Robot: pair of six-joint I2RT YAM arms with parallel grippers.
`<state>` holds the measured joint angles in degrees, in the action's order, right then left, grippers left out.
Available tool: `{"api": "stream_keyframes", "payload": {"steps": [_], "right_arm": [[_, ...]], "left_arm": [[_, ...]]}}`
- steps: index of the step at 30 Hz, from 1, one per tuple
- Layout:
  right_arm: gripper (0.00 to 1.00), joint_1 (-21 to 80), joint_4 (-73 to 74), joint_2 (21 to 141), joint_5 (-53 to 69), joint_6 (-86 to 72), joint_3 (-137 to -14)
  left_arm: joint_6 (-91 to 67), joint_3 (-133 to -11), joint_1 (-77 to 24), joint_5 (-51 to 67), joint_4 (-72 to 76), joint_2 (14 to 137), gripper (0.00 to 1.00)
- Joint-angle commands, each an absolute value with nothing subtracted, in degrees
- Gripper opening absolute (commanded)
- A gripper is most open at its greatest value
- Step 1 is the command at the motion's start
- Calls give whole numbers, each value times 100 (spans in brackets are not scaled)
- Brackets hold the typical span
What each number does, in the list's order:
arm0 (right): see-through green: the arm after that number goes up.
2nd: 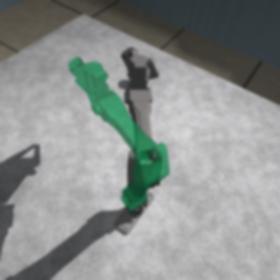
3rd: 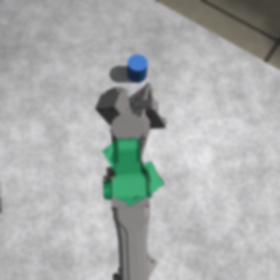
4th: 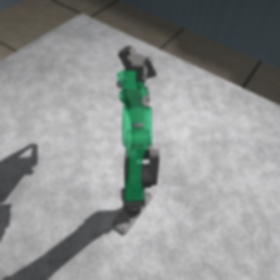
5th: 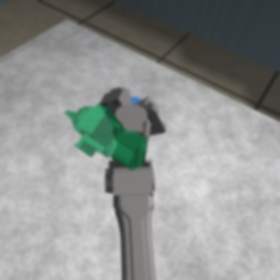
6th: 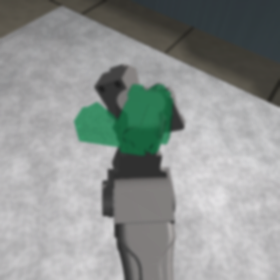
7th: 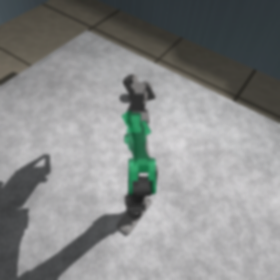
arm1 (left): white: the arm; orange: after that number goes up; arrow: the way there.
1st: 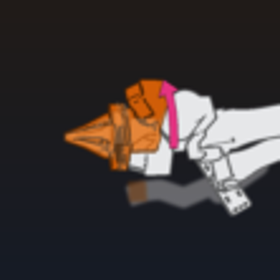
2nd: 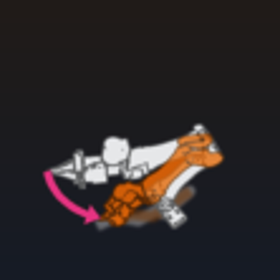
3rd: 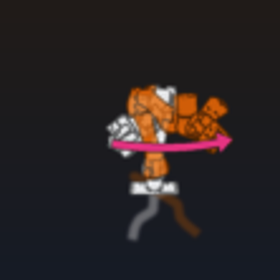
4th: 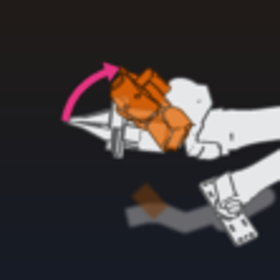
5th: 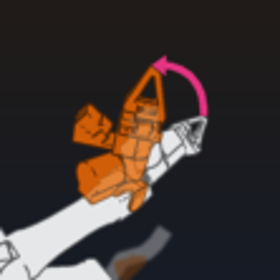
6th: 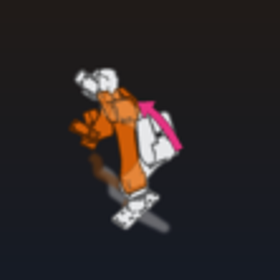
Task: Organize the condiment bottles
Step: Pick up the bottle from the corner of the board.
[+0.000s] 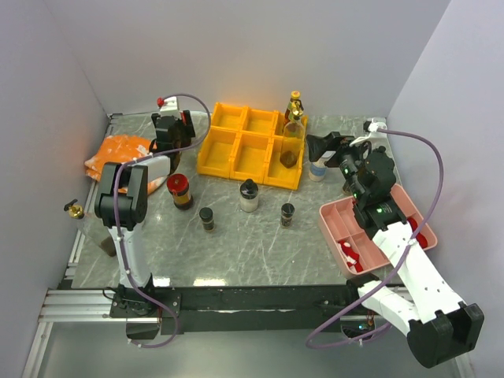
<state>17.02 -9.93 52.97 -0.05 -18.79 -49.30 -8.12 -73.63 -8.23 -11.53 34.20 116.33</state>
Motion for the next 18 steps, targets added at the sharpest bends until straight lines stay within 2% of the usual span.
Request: {"api": "stream_keyframes", "payload": {"steps": [1,4,7,8,10,11,14,16,18], "right_arm": [[100,1731,-1283,5282,-105,-1819,-4896],[100,1731,-1292,5317,-106,-1802,-4904],[100,1723,-1292,5352,-158,-1775,-4887],[100,1723,-1301,5370,-193,-1767,-4878],[100,1723,-1318,5388,-202,-1749,-4869],[100,1723,-1327,5422,-220,-1749,-4852],[100,1731,-1353,5475,-211,-1749,-4860],[100,1723,-1336,5493,-193,-1732,-4895],[100,1723,-1310,5528,-202,-1723,-4939]], "left_arm": [[-677,-7444,-835,-958,4289,11830,77],[-563,-7506,-835,-941,4350,11935,69],[-510,-7506,-835,-932,4447,11918,52],[-510,-7497,-835,-940,4482,11874,40],[-510,-7488,-844,-967,4526,11813,31],[-527,-7497,-844,-958,4509,11752,20],[-527,-7716,-844,-905,4272,11664,2],[-545,-7918,-844,-896,4131,11637,1],[-615,-8015,-835,-958,4052,11610,19]]}}
